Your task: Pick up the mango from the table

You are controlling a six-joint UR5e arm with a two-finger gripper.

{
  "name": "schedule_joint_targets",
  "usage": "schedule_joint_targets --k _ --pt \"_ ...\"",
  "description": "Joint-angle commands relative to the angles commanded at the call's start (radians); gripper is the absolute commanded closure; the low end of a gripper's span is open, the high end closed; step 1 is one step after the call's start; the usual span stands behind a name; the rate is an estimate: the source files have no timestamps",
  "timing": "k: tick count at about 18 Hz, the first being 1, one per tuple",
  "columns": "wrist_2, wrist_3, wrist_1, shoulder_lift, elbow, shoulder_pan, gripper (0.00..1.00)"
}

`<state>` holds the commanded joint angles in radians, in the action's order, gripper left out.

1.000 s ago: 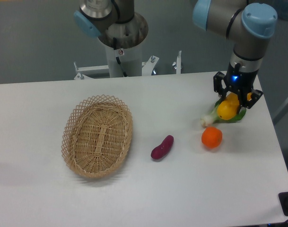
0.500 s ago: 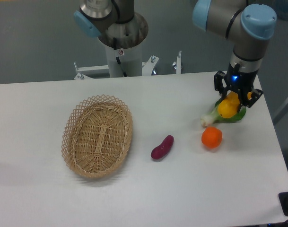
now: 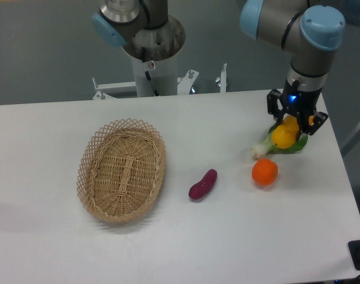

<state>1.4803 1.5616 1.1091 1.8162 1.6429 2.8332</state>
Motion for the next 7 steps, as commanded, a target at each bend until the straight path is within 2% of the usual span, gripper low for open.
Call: schedule_joint_targets --k 7 --pt "0.002 0.0 -0.003 0.0 -0.003 0.017 0.63"
